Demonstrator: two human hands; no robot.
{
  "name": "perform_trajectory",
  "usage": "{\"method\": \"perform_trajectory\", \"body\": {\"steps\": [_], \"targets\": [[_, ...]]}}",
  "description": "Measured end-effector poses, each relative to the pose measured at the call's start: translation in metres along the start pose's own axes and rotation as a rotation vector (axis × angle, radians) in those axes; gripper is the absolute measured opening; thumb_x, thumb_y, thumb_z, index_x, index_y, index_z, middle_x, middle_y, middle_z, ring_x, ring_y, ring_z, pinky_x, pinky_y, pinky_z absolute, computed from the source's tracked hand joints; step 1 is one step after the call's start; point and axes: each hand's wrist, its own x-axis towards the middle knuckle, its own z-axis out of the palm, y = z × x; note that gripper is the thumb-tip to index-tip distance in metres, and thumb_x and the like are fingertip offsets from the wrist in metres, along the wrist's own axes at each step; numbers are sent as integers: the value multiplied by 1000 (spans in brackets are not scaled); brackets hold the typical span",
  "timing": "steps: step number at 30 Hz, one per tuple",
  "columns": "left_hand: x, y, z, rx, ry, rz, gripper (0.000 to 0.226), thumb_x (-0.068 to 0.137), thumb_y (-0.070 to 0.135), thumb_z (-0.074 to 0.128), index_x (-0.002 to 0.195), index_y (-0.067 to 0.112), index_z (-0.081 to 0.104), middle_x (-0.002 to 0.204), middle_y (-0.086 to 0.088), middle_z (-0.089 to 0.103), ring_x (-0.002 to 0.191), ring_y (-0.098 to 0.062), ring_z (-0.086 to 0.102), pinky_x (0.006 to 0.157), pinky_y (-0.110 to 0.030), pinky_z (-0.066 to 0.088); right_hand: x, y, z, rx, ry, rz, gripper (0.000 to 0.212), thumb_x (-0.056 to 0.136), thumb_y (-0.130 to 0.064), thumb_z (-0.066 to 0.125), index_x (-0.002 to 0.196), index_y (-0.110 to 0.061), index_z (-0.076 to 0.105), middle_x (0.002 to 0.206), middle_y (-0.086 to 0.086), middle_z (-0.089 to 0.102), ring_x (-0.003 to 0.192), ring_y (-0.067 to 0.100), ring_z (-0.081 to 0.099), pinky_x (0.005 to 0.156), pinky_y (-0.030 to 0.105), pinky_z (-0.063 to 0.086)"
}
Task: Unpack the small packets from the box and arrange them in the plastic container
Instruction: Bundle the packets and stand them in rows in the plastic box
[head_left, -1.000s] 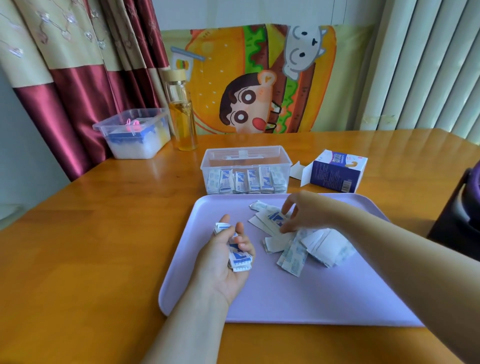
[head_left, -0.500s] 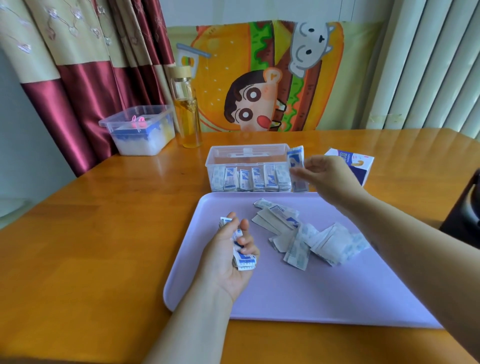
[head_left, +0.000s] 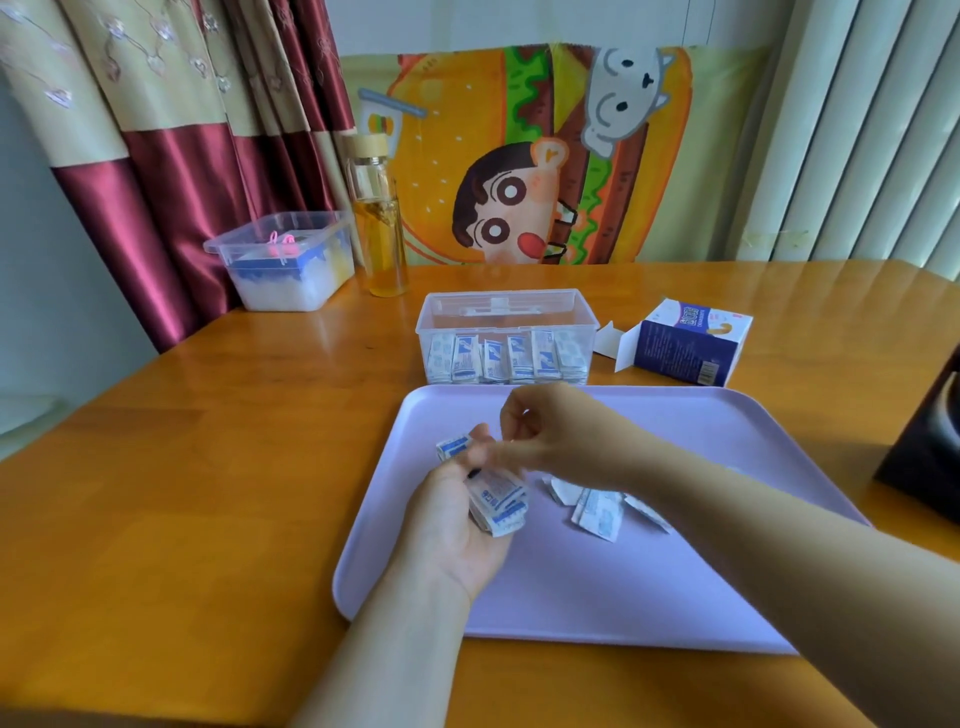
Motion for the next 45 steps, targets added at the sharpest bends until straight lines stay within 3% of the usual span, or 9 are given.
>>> {"method": "perform_trajectory", "body": {"steps": [8,14,19,25,28,34,37,41,45], "targets": [[5,3,-5,-67,37,-25,20,95,11,50,114,10,56,64,0,50,39,-4,40,40,-13,38,15,43,-31,-485,-72,304,51,83,-35,69,125,-10,56,119,8,61,103,23,56,81,28,45],[4,3,-5,-56,21,-18,10,94,12,51,104,12,54,62,1,50,38,-4,39,40,-13,36,19,47,-39,-361,-119,308,40,75,-33,77,109,-16,65,95,-2,61,85,15,54,61,18,40],[4,2,-6,-53,20,-23,11,95,15,51,105,13,54,61,2,50,37,-4,38,39,-13,35,18,51,-45,-365,-91,273,33,81,-31,71,62,-15,50,61,-2,46,56,12,37,50,21,27],[6,1,-4,-143,56,12,27,94,33,52,110,12,54,70,-2,54,53,-8,53,46,-16,49,15,25,-51,-63,332,14,35,90,-25,61,77,7,62,70,22,50,55,15,33,40,15,22],[4,3,-3,-126,32,34,40,92,46,50,112,12,55,82,-5,59,65,-16,63,61,-31,57,6,0,-39,149,162,21,14,80,-28,72,86,-14,69,71,10,63,60,12,43,52,21,31],[-2,2,-3,-24,-36,27,27,95,28,51,104,4,61,81,-11,70,68,-19,71,78,-33,56,-8,-14,-7,-63,38,11,46,75,-40,75,113,-29,52,85,-8,56,64,1,49,57,13,39],[1,1,-8,51,-75,1,16,95,14,51,103,5,60,85,-9,66,76,-18,68,67,-31,59,-20,-18,-18,-98,-153,-100,83,68,-41,80,136,-38,33,123,-10,43,98,0,50,80,14,43],[-2,-1,-4,210,-150,-108,33,94,19,48,120,3,61,121,-23,62,114,-32,60,97,-46,48,-35,-16,-11,-440,-372,-179,128,59,-48,84,144,-46,-12,151,-19,4,140,10,15,111,30,30],[-6,0,2,371,-259,-143,23,92,14,45,104,7,64,98,-16,60,87,-26,63,68,-34,54,-30,-9,-13,-462,-287,-214,130,60,-44,84,144,-44,-16,141,-11,23,120,7,32,98,21,35]]}}
